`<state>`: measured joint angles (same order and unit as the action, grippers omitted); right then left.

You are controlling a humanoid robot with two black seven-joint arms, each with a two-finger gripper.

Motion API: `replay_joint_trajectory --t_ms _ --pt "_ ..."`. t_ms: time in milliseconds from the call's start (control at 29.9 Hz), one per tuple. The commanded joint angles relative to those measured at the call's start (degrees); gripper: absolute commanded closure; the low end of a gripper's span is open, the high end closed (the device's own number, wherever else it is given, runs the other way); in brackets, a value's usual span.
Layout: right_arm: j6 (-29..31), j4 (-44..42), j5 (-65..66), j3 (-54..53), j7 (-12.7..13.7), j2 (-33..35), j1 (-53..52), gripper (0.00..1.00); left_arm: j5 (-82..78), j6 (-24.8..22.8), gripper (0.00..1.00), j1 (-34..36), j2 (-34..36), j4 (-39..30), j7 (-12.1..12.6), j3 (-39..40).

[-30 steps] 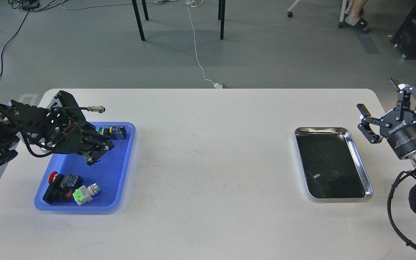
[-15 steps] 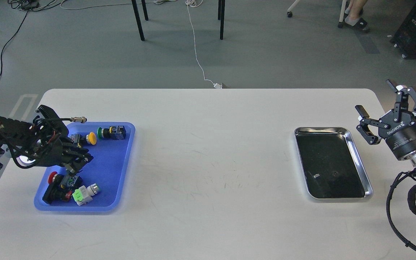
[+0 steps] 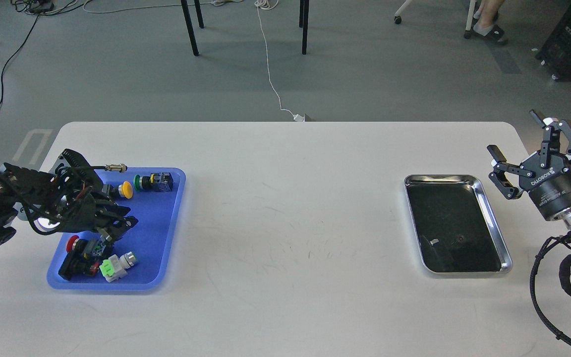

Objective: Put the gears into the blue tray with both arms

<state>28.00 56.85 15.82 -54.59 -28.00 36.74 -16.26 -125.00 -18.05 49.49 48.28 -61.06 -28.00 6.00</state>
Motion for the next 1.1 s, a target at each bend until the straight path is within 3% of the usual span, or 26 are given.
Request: replay_joint_trajectory --t_ms 0,167,368,569,736,1070 --pt "0.00 0.01 0.00 -0.25 0.00 0.17 0.00 0.02 0.00 0.73 0.29 -0.01 0.14 0.15 0.00 0.68" --pt "0.00 0.01 0.00 -0.43 0.00 0.53 0.00 0.02 0.37 1.00 0.17 0.26 1.02 -0.73 0.00 4.36" --pt "0.00 -0.25 0.00 0.10 0.00 0.61 0.00 0.01 16.94 0.73 0.05 0.26 1.46 -5.64 0.00 13.85" --pt "0.00 -0.60 0.09 0.10 0.00 0.53 -0.09 0.01 35.88 2.05 0.03 0.26 0.76 -6.97 0.00 15.36" --pt "0.00 -0.78 0.09 0.10 0.00 0.70 0.00 0.01 58.08 7.41 0.02 -1.23 -1.96 -6.88 0.00 16.32" --pt "0.00 -0.60 0.09 0.19 0.00 0.70 0.00 0.01 77.89 7.68 0.02 -6.33 -9.00 -6.88 0.00 26.26"
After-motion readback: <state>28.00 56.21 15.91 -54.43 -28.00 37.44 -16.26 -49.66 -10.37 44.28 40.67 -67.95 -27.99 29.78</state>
